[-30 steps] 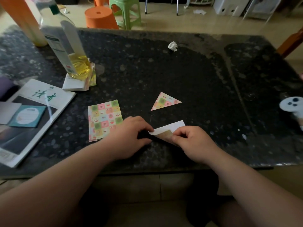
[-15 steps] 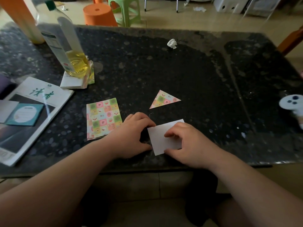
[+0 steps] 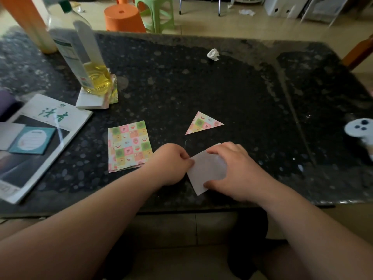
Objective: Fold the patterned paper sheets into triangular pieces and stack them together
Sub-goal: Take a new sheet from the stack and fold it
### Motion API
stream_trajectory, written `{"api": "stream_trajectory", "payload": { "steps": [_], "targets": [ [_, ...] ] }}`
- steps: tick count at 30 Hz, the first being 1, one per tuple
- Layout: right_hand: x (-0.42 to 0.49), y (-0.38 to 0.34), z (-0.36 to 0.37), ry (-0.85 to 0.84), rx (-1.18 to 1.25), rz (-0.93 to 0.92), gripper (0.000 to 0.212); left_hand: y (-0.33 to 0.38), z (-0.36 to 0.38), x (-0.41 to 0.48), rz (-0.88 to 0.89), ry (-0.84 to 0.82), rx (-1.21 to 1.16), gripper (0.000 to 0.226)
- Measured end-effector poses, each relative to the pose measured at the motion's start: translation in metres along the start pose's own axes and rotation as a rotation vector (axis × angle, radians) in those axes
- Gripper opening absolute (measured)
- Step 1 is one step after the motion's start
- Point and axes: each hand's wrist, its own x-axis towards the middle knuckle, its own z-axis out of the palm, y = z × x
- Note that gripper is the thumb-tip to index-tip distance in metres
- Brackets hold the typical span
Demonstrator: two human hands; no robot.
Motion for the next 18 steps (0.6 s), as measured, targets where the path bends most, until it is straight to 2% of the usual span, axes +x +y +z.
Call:
{"api": "stream_trajectory", "payload": {
  "steps": [2,4,7,9,12,15,18],
  "targets": [
    [-0.004,0.003,-0.005,-0.046,0.007,-0.115,0.094,-0.002,-0.005,-0.001,-0.105,-0.001,-0.329,0.013],
    [-0.007,0.006,-0.006,-0.037,0.002,-0.221,0.091,-0.002,-0.01,-0.004,-0.195,-0.038,-0.642,0.008],
    [-0.006,0.011,0.002,0.17,-0.014,-0.366,0.055,-0.004,-0.013,-0.005,-0.267,-0.096,-0.833,0.006],
    [-0.003,0.015,0.005,0.273,0.026,-0.408,0.031,-0.006,-0.012,-0.005,-0.286,-0.128,-0.866,0.005],
    [0.001,0.018,0.004,0.296,0.072,-0.423,0.009,-0.011,-0.011,-0.004,-0.259,-0.091,-0.793,0.011],
    [0.003,0.018,0.006,0.194,0.104,-0.382,0.004,-0.016,-0.011,-0.003,-0.194,-0.016,-0.627,0.013],
    [0.002,0.013,0.009,0.041,0.252,-0.171,0.004,-0.021,-0.01,-0.005,-0.171,-0.002,-0.521,0.005]
  ]
}}
